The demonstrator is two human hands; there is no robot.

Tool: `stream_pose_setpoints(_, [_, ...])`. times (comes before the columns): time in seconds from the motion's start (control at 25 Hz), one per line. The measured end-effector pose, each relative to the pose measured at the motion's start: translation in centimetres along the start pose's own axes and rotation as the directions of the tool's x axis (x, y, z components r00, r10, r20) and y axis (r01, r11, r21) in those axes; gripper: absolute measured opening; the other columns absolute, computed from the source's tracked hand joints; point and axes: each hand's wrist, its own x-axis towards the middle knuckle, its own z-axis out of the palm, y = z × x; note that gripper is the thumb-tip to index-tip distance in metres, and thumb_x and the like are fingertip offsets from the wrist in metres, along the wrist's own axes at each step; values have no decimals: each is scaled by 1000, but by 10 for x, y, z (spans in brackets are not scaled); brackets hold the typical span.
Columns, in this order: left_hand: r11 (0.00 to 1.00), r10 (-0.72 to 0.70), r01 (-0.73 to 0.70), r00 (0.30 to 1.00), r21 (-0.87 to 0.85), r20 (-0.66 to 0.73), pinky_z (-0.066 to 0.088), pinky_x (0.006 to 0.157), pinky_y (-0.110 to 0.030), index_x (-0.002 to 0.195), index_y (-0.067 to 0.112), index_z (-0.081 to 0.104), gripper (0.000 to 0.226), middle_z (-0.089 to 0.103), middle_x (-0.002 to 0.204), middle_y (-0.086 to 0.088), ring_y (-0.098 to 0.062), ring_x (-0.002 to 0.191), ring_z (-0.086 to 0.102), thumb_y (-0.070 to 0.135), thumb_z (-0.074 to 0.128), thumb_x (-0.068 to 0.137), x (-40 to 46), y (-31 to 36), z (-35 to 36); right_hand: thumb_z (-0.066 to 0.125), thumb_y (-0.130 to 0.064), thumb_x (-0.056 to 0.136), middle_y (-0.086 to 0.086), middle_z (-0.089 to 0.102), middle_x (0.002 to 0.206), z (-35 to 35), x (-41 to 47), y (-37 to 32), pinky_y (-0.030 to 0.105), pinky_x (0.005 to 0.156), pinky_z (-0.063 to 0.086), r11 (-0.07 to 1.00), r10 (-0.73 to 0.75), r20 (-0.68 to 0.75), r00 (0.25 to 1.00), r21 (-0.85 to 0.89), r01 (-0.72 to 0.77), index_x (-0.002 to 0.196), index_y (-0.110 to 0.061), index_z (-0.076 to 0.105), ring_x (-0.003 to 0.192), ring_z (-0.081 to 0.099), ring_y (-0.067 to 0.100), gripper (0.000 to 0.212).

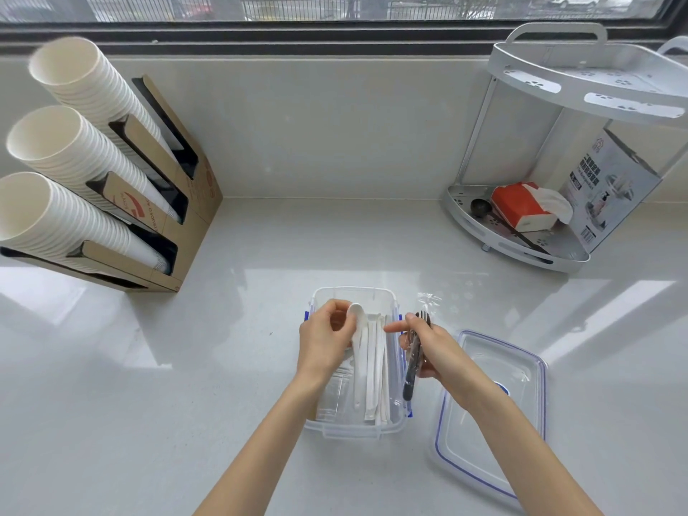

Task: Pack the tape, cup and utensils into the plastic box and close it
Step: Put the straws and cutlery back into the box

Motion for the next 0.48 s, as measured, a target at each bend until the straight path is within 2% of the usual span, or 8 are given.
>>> stream_pose_setpoints(0.08, [992, 62, -67, 997, 106, 47, 48, 65, -16, 85, 13, 62, 12, 58, 69, 8, -10, 68, 56, 22, 53, 88, -4, -3, 9, 37, -27, 95, 1, 42, 75, 1, -2, 1, 20, 50, 32, 1000, -5, -6, 1000, -30, 5, 84, -24, 63, 55, 37, 12, 29])
stream_pose_setpoints(0.2, [945, 128, -161, 983, 285, 132, 46, 69, -28, 93, 11, 61, 20, 62, 82, -2, -15, 71, 55, 28, 50, 89, -9, -15, 20, 44, -22, 94, 0, 49, 70, 2, 1, 7, 15, 40, 33, 995, -59, -28, 998, -80, 57, 92, -18, 62, 50, 38, 12, 18])
stream_pose_setpoints(0.32, [845, 170, -263, 958, 466, 232, 51, 74, -37, 110, 16, 54, 27, 63, 96, -6, -24, 80, 60, 32, 43, 92, -14, -27, 24, 53, -21, 90, -1, 56, 64, 2, 5, 11, 20, 42, 38, 979, -135, -106, 985, -169, 116, 92, -13, 59, 45, 43, 15, 10])
stream_pose_setpoints(0.4, [798, 191, -303, 947, 521, 258, 51, 76, -42, 111, 18, 52, 27, 62, 100, -6, -28, 87, 61, 33, 38, 94, -16, -31, 24, 55, -23, 88, -3, 58, 63, 2, 6, 11, 20, 43, 40, 959, -173, -122, 977, -248, 139, 89, -13, 56, 43, 45, 14, 10])
stream_pose_setpoints(0.48, [794, 197, -304, 948, 526, 249, 50, 78, -42, 111, 18, 53, 28, 63, 102, -6, -27, 89, 61, 32, 37, 94, -15, -33, 23, 53, -25, 90, -4, 56, 62, 4, 8, 10, 22, 47, 44, 938, -188, -102, 977, -315, 148, 86, -11, 55, 46, 48, 14, 15])
